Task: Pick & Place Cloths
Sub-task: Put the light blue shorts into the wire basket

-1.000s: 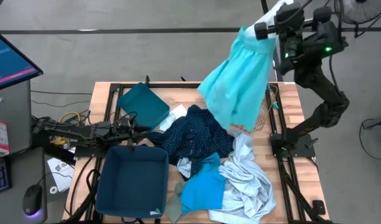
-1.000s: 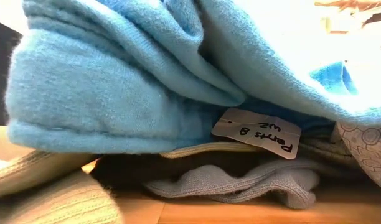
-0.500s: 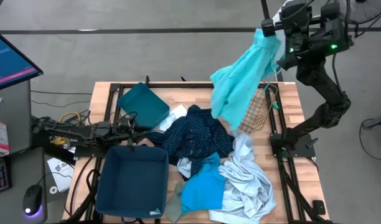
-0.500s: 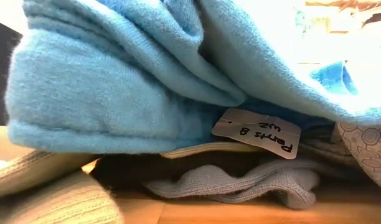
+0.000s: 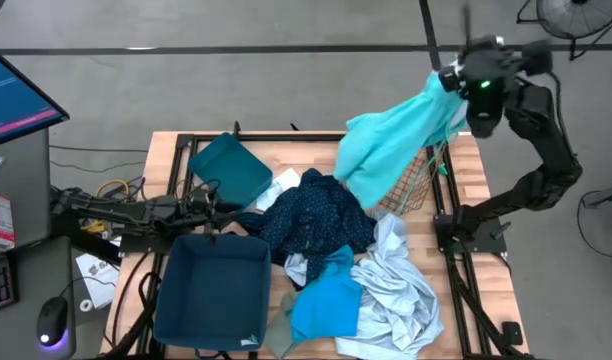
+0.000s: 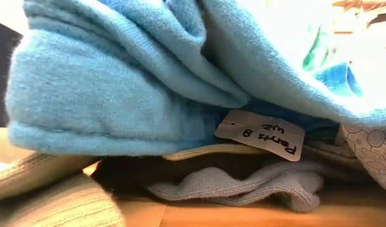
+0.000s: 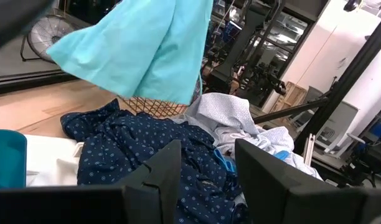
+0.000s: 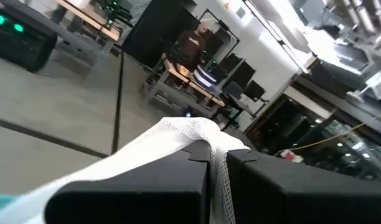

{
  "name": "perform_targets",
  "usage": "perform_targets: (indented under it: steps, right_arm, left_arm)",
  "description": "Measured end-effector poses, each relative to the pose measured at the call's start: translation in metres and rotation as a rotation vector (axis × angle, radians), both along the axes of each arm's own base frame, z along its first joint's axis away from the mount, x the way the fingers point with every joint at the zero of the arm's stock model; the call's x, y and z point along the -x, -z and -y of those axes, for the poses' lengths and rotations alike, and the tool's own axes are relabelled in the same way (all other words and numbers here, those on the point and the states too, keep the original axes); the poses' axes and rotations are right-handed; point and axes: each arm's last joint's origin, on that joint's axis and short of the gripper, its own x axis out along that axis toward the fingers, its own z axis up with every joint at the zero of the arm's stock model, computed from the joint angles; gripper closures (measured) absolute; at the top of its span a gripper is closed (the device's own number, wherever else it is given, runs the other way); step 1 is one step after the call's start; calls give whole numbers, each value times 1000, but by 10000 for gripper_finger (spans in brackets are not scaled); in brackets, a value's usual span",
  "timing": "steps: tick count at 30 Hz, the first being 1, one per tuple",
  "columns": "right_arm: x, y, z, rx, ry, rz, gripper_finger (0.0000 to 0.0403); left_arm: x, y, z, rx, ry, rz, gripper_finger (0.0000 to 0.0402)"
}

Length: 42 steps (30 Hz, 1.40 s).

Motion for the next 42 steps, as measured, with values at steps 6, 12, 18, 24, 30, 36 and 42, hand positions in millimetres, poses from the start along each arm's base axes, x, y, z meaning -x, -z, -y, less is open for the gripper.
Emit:
perform_targets:
  steps: [6,12,18,24,30,36,42]
  right_arm:
    - [-11,40,6,-200,-164,255,403]
    - [-25,101,23,-428,-115,266,403]
    - [-34,185,34,-662,14,214,403]
    - [-47,275,42,-933,-35,275,403]
    - [-57,332,55,-1195,-151,415,403]
    - [-59,352,63,-1300,-139,348,394]
    - [-67,324,53,-1315,-273,223,328]
  left_arm:
    - [0,0,0,21,-2,6,268]
    - [0,-1,0,22,-5,10,268]
    - [0,-1,0,29,-4,13,268]
    - [0,-1,0,29,-4,12,268]
    - [0,-1,0,30,-3,12,268]
    - [0,-1,0,30,-3,13,268]
    - [0,-1,0,30,-7,14,268]
